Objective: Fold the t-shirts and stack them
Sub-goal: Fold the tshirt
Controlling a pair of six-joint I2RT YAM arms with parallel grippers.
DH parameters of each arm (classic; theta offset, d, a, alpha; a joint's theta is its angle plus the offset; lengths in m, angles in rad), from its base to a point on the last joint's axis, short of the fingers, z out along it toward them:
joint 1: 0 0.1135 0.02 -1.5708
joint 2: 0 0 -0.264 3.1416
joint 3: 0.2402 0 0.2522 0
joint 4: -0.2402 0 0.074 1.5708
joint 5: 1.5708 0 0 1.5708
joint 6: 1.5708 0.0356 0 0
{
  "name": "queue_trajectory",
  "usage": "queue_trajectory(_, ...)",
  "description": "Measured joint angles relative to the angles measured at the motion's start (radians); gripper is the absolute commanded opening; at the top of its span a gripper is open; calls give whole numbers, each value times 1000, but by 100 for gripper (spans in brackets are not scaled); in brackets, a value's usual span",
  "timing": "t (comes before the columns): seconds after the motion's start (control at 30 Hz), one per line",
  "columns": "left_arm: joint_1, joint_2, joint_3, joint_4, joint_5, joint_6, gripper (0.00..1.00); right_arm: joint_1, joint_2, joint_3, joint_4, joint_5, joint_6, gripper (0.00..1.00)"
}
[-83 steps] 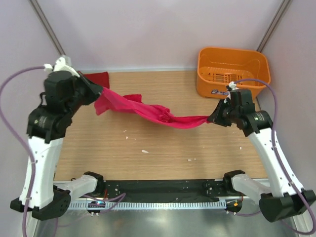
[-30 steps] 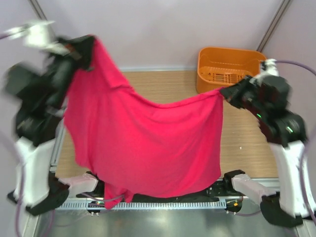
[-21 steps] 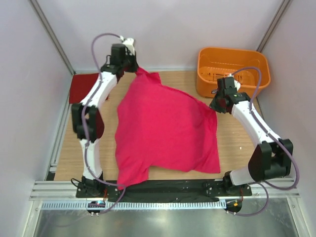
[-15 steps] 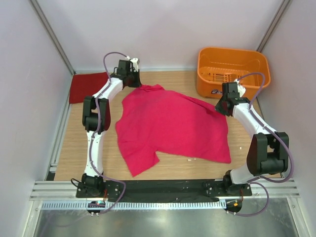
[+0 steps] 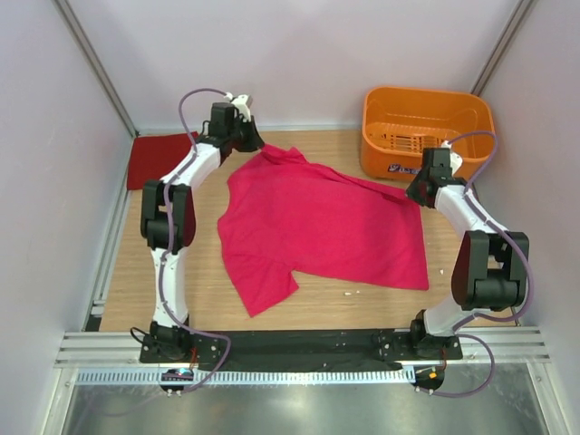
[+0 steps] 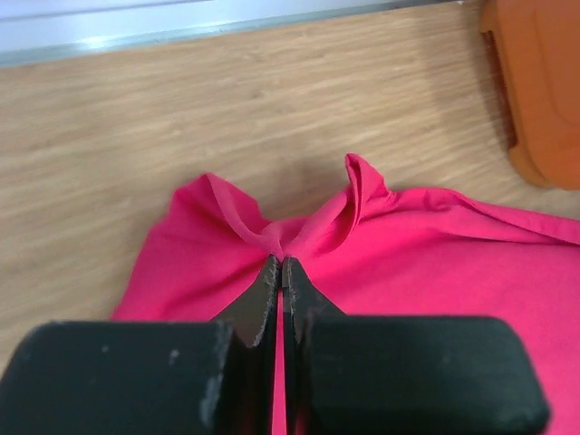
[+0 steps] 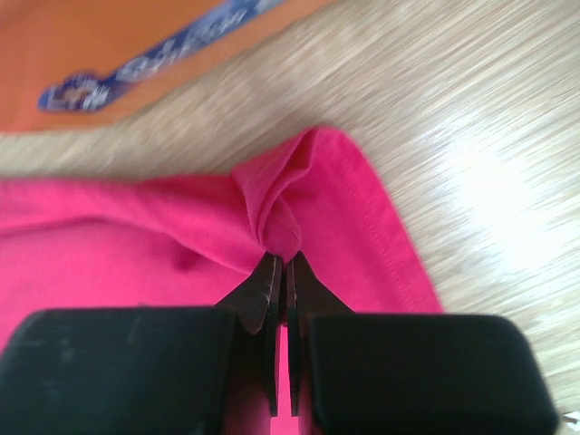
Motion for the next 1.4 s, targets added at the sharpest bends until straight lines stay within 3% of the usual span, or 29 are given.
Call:
queue_trajectory(0.27, 0, -307, -293, -1, -12, -91, 0, -92, 2, 45, 2, -30, -42, 3)
queue_trajectory(0.47, 3, -462, -353, -45, -35, -124, 0, -114, 31, 80, -5, -97, -48, 6)
queue_trajectory(0.93, 27, -521, -410, -208, -20, -194, 0, -129, 47, 134, -77, -153, -59, 8)
queue_trajectory(1.4, 27, -713, -723, -262, -21, -312, 0, -132, 12, 46, -128, -145, -59, 9)
